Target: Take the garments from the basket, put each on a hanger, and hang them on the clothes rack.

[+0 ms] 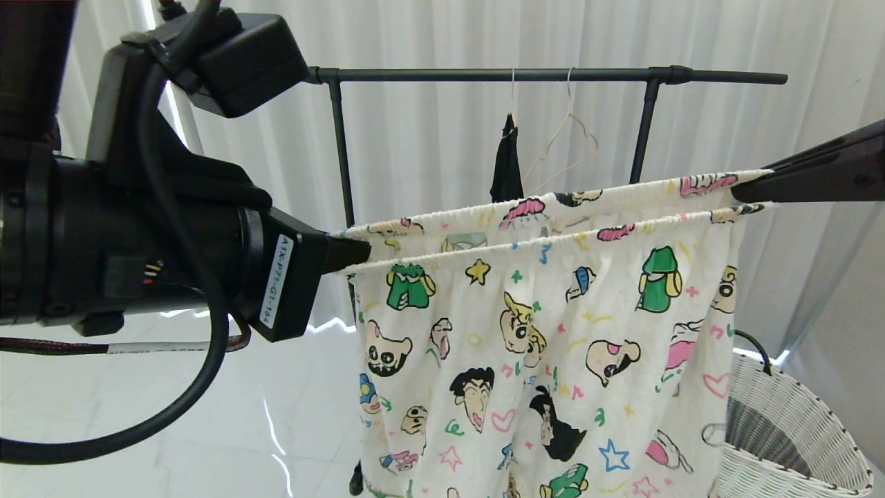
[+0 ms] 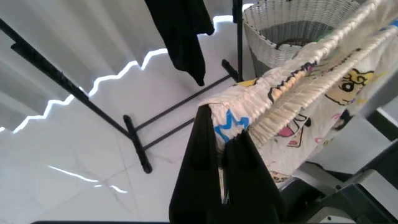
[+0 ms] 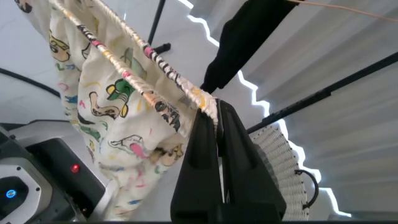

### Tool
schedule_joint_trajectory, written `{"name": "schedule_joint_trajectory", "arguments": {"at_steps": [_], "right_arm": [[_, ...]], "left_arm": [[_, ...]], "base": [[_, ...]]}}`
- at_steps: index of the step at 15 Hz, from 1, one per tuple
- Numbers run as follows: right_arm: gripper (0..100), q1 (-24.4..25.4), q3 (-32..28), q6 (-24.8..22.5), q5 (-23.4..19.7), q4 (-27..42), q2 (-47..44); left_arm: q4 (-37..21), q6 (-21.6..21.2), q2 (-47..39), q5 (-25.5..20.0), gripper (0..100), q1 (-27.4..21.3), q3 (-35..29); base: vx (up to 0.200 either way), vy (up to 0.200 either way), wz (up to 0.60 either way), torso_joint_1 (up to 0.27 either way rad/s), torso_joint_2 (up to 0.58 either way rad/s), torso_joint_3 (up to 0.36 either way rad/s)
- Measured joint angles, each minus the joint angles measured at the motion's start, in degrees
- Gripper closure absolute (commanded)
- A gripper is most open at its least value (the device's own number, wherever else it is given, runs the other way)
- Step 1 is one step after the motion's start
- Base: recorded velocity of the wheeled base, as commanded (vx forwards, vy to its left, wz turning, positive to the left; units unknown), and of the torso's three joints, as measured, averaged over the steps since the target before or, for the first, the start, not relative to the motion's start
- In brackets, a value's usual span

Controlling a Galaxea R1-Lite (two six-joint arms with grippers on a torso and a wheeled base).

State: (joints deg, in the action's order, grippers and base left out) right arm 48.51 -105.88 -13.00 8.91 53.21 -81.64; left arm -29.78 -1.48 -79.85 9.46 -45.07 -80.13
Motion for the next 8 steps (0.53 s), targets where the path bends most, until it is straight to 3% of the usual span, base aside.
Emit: {"name": "schedule_joint_trajectory", "arguments": {"at_steps": [2,3,8], "right_arm": [[100,0.15,-0.02,0.0,0.01,0.0,0.3],[0,0.24,-0.02,0.0,0.04,0.02,0.41],[0,0.3,0.61,0.11,0.26,-0.09,0.74]], "left_arm": [[0.01,-0.02,-0.28,-0.02,100,0.12,-0.35],[0.01,-0.02,-0.37,-0.02,100,0.06,-0.4],[-0.07,-0.11,-0.55,0.11,100,-0.41,-0.4]], "base": [[0.0,0.0,0.0,0.0,0.0,0.0],[0.0,0.0,0.0,0.0,0.0,0.0],[0.0,0.0,0.0,0.0,0.0,0.0]]}}
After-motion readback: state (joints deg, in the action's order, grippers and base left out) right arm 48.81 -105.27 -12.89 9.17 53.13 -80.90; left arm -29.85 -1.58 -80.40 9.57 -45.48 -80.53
